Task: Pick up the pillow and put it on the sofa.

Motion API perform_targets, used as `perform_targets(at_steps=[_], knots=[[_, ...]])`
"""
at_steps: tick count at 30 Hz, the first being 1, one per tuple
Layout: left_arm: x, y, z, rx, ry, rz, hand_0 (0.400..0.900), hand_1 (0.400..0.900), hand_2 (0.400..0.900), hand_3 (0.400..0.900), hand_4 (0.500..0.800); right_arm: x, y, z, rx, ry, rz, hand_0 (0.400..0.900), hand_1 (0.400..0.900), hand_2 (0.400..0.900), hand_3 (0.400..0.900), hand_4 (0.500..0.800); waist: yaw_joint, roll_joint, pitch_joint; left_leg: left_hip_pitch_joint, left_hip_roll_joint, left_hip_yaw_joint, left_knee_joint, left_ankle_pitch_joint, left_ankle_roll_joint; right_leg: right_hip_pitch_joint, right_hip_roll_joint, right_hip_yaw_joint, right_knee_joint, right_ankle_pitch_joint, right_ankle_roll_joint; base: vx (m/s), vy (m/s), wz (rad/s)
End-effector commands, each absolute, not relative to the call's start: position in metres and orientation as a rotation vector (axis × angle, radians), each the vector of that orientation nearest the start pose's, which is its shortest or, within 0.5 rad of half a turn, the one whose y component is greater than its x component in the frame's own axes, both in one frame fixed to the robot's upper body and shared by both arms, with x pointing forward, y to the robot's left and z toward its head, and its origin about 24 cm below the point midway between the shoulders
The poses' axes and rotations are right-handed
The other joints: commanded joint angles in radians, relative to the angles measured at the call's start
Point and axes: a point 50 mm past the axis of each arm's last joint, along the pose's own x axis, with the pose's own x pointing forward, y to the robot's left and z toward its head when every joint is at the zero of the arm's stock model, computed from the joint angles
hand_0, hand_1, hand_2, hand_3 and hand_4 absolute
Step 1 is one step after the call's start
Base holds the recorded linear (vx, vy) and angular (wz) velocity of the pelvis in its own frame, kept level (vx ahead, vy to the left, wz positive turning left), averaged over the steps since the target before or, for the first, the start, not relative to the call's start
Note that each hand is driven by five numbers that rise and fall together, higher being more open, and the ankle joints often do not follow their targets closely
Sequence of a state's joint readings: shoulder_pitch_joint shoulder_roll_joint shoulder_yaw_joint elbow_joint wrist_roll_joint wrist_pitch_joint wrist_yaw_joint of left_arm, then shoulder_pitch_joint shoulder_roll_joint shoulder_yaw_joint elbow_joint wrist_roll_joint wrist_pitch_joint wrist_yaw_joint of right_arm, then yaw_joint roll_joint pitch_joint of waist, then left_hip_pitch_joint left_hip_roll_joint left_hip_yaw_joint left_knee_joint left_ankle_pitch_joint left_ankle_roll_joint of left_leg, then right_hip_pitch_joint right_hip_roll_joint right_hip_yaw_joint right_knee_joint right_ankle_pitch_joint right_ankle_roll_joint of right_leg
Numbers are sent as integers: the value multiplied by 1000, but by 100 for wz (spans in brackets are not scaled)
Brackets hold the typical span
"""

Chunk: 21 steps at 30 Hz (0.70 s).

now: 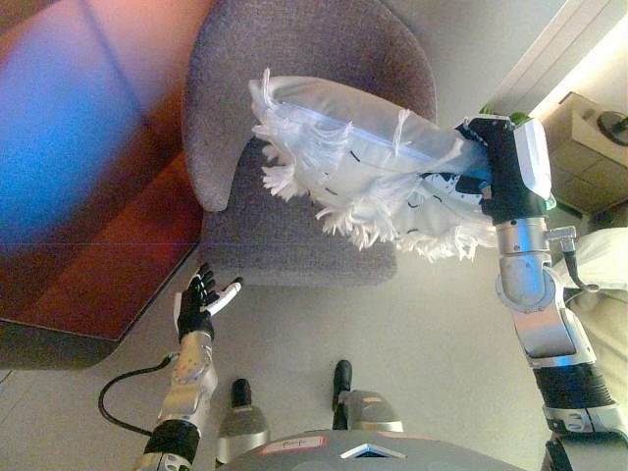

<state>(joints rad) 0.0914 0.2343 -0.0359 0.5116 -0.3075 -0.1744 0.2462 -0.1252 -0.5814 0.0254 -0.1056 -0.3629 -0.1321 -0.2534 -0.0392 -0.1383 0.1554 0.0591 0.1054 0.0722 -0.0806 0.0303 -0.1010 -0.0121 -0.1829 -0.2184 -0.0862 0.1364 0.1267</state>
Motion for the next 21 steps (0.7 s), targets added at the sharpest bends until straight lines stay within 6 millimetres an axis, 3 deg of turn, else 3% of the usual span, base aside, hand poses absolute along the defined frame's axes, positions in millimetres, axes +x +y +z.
perform_targets(at_steps=[1,5,7,9,10,12,13,14,17,21], knots=[[215,234,-41,67,278,313,900,900,900,900,800,281,-222,233,-751,-870,-281,400,400,400,400,500,52,-11,-92,-20,35,-30,4,-18,3,-8,-72,-6,33,19,102,-6,-28,12],[216,231,-39,60,269,283,900,900,900,900,800,308,-224,247,-768,-836,-283,400,400,400,400,500,69,-9,-61,-47,36,-39,5,-5,-3,-23,-73,-14,31,23,99,-33,-33,10],[217,229,-36,54,253,244,900,900,900,900,800,339,-233,275,-825,-774,-321,400,400,400,400,500,96,-11,-30,-84,37,-49,6,12,-7,-47,-75,-21,24,35,96,-68,-43,12],[217,229,-34,50,246,229,900,900,900,900,800,352,-237,288,-839,-742,-346,400,400,400,400,500,106,-12,-17,-101,36,-54,7,19,-8,-59,-75,-22,22,40,95,-77,-35,10],[220,231,-31,42,231,215,900,900,900,900,800,372,-242,308,-873,-666,-368,400,400,400,400,500,123,-13,7,-136,35,-61,9,34,-11,-87,-74,-23,19,50,93,-99,-42,11],[223,232,-28,37,218,203,900,900,900,900,800,381,-247,319,-895,-610,-404,400,400,400,400,500,136,-11,19,-158,35,-68,9,43,-14,-103,-75,-25,17,55,92,-87,-37,14],[226,230,-25,25,201,194,900,900,900,900,800,388,-252,326,-885,-571,-455,722,722,722,722,693,144,-2,30,-181,32,-75,10,52,-16,-119,-77,-28,17,60,91,-60,-58,32],[232,228,-19,29,181,154,900,900,900,900,800,392,-271,331,-945,-453,-524,900,900,900,900,800,171,3,36,-207,28,-88,8,65,-20,-132,-78,-40,12,65,92,-1,-51,35],[239,222,-11,41,146,107,900,900,900,900,800,383,-298,346,-945,-397,-653,900,900,900,900,800,199,18,40,-233,23,-116,6,74,-21,-137,-84,-59,6,63,96,47,-37,26],[245,218,-5,59,121,78,900,900,900,900,800,375,-309,357,-921,-406,-715,900,900,900,900,800,215,28,40,-250,16,-138,5,81,-21,-137,-90,-76,4,59,99,39,-9,20]])
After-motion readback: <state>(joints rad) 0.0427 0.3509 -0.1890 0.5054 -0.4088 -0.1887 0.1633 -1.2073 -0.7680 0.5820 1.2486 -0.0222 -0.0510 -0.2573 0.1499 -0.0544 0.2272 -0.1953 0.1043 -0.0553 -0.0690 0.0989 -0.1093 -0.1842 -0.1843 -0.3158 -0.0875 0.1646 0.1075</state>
